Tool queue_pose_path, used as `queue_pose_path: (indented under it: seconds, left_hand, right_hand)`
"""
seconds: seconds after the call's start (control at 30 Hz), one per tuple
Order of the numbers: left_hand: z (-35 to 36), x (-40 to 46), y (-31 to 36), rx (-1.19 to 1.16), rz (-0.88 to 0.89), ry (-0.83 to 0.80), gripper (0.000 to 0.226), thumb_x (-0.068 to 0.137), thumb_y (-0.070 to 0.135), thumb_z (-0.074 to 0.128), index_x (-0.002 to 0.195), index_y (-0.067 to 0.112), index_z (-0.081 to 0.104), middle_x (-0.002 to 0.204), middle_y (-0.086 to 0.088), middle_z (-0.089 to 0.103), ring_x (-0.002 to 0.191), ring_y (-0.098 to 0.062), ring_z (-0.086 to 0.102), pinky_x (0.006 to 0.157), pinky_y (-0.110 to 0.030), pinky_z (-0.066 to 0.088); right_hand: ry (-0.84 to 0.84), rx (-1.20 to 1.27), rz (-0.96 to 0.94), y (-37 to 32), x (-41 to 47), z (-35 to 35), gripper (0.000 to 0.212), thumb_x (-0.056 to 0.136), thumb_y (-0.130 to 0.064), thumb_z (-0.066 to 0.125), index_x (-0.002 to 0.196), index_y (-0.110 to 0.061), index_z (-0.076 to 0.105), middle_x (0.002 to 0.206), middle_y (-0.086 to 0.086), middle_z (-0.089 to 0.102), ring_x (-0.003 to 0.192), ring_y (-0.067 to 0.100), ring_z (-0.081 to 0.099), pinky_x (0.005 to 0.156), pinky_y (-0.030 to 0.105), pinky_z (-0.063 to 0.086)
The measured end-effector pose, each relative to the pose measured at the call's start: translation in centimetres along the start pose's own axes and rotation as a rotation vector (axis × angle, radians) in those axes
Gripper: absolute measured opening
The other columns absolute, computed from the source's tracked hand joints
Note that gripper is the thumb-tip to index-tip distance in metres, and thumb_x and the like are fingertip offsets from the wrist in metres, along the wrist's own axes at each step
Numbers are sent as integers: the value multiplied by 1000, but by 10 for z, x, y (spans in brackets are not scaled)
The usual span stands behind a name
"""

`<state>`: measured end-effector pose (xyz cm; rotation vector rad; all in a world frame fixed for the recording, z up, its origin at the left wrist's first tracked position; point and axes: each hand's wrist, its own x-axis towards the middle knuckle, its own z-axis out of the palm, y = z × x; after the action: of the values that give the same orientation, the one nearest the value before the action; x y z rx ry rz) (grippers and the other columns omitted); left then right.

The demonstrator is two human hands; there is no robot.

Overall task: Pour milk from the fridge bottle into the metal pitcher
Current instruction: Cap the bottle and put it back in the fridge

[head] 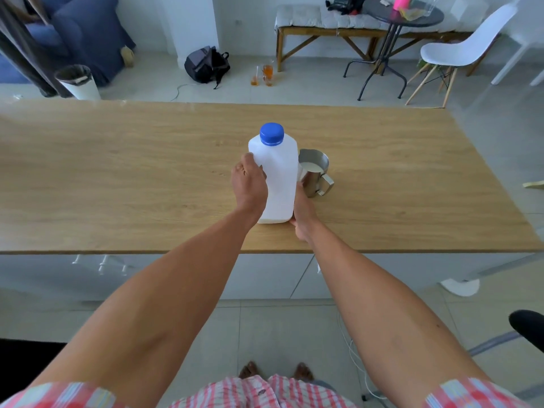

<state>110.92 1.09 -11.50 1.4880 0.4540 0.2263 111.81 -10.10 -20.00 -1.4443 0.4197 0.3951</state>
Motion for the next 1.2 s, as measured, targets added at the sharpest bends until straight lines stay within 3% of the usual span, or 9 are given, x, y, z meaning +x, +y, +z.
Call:
queue_pose_path:
  seconds: [0.1, 0.2, 0.27, 0.37, 0.47, 0.63, 0.87, 1.07, 1.2]
  left_hand:
    - [-2, -5, 2, -10, 13, -11, 40, 94, 26, 35, 56, 26, 24, 55, 6, 30, 57, -17, 26, 54, -33, 23]
    - [-4, -13, 5, 9, 35, -13, 41, 96, 24, 35, 56, 23, 26, 50, 8, 32, 52, -14, 27, 50, -29, 25]
    - [-5, -18, 7, 6, 46, -1, 46, 95, 23, 35, 50, 26, 28, 49, 9, 33, 51, -14, 28, 51, -29, 25]
    - [-7, -26, 11, -28, 21, 50, 51, 95, 22, 36, 45, 30, 31, 45, 12, 35, 52, -14, 31, 52, -30, 28]
    - [-13, -36, 15, -77, 19, 120, 46, 96, 17, 36, 52, 26, 27, 47, 11, 31, 50, -14, 27, 51, -28, 25]
    - [-36, -58, 14, -91, 34, 277, 49, 93, 19, 36, 44, 27, 29, 49, 9, 31, 55, -17, 27, 57, -34, 25]
    - [-104, -101, 9, -122, 53, 587, 40, 81, 28, 35, 41, 26, 31, 46, 10, 32, 60, -22, 31, 61, -38, 29]
    - [-187, -157, 4, -142, 91, 827, 39, 80, 30, 36, 41, 25, 32, 46, 5, 36, 47, -19, 31, 52, -29, 27]
    - [-253, -207, -3, -159, 119, 998, 46, 81, 31, 36, 35, 24, 37, 42, 9, 36, 48, -19, 30, 58, -35, 29]
  right_hand:
    - [-45, 2, -10, 1, -2, 0, 42, 94, -71, 43, 114, -47, 71, 120, -18, 74, 123, 12, 62, 113, 48, 42]
    - [-57, -13, -32, 1, -9, -2, 44, 94, -66, 45, 117, -38, 70, 117, -12, 76, 118, 17, 67, 106, 47, 49]
    - [-66, -34, -49, 1, -15, -5, 40, 98, -60, 45, 108, -32, 71, 105, -11, 77, 102, 16, 70, 91, 38, 55]
    - [-100, -81, -86, 2, -20, -7, 29, 101, -51, 45, 90, -33, 65, 80, -14, 67, 77, 11, 58, 71, 29, 45]
    - [-156, -106, -93, 6, -21, -7, 33, 101, -53, 41, 90, -33, 65, 83, -11, 66, 77, 11, 57, 71, 29, 44]
    - [-305, -193, -101, 14, -29, 5, 36, 104, -54, 36, 94, -33, 64, 79, -12, 66, 70, 8, 59, 63, 26, 46]
    - [-564, -340, -68, 38, -69, 60, 43, 101, -57, 35, 101, -26, 65, 89, -4, 67, 80, 16, 59, 74, 33, 49]
    - [-821, -465, -105, 64, -141, 123, 66, 87, -67, 39, 120, -16, 64, 108, 8, 73, 92, 22, 63, 79, 38, 53]
    - [-981, -546, -139, 90, -203, 166, 49, 69, -75, 44, 104, -49, 67, 115, -1, 73, 101, 19, 68, 92, 44, 57]
